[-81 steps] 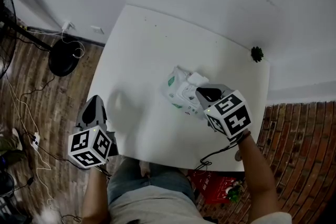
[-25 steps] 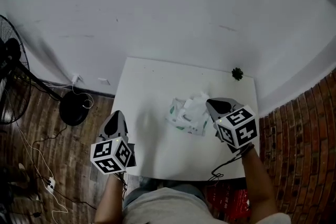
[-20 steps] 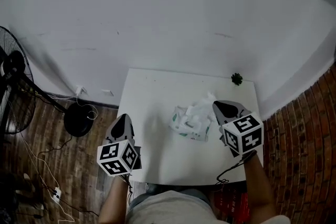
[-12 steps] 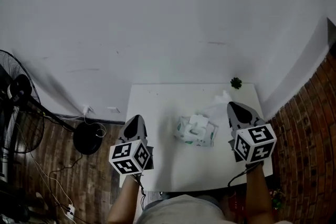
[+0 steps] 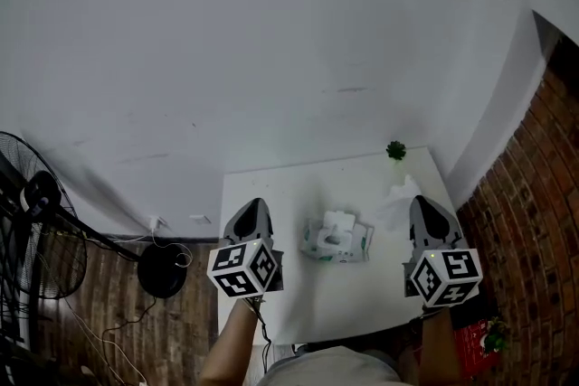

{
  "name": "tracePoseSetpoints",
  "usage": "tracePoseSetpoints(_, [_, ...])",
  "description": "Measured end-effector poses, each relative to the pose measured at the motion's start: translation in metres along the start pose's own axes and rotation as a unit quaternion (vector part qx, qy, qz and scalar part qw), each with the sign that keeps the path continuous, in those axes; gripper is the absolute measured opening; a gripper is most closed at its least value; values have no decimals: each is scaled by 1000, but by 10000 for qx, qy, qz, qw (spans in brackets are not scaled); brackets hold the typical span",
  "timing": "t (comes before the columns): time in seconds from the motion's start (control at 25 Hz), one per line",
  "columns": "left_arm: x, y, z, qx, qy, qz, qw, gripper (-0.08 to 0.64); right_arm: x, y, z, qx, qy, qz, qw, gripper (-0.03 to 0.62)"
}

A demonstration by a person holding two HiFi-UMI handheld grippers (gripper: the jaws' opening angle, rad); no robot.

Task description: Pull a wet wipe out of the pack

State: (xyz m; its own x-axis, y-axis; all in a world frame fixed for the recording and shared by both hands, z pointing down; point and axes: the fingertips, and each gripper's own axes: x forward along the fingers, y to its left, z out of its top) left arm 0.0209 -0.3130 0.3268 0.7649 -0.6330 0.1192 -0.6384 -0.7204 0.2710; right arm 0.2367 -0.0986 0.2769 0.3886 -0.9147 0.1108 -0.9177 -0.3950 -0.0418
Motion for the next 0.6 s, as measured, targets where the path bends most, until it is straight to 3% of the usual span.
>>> tracePoseSetpoints(0.24, [7,-16,0,105,64,-160,9998,0,-9,-10,-8,170,-91,-188,9996,2])
tracePoseSetpoints(0.6, [3,-17,-3,150,92,-125,9998,0,-11,-7,-16,252,-23,-72,9997,0])
